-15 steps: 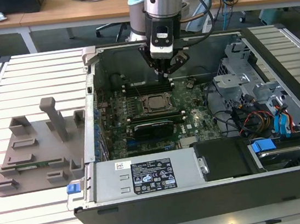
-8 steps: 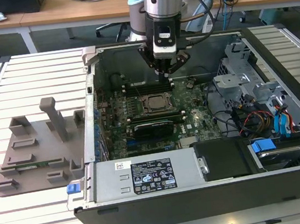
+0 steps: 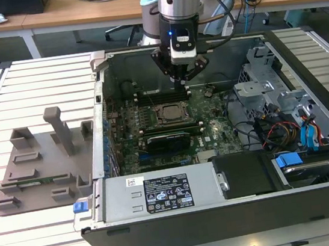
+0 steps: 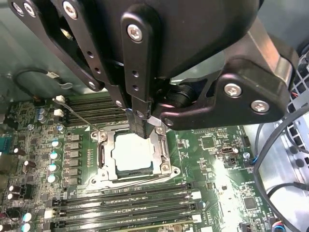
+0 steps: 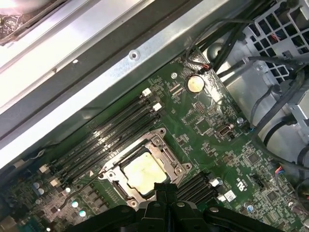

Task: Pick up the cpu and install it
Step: 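Install the first cpu locking lever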

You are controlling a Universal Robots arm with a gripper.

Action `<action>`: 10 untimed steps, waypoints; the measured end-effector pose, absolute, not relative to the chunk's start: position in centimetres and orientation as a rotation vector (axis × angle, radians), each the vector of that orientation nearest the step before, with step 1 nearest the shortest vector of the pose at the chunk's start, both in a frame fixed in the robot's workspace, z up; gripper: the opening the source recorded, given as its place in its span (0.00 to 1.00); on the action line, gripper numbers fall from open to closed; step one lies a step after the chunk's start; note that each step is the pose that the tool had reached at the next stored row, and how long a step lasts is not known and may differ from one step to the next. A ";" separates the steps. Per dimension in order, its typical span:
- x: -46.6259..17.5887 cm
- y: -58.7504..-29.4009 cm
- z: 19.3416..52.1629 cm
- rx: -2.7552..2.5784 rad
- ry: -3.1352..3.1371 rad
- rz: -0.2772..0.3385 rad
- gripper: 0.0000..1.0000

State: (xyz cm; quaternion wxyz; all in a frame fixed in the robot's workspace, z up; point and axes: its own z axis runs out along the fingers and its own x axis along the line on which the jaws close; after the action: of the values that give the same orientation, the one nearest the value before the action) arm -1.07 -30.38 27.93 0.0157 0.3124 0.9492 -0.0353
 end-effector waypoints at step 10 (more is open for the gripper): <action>-1.1 -30.4 27.9 0.889 2.976 -0.108 0.11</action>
State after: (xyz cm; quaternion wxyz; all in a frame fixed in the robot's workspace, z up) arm -1.07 -30.38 27.93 0.0166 0.2861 0.9574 -0.0348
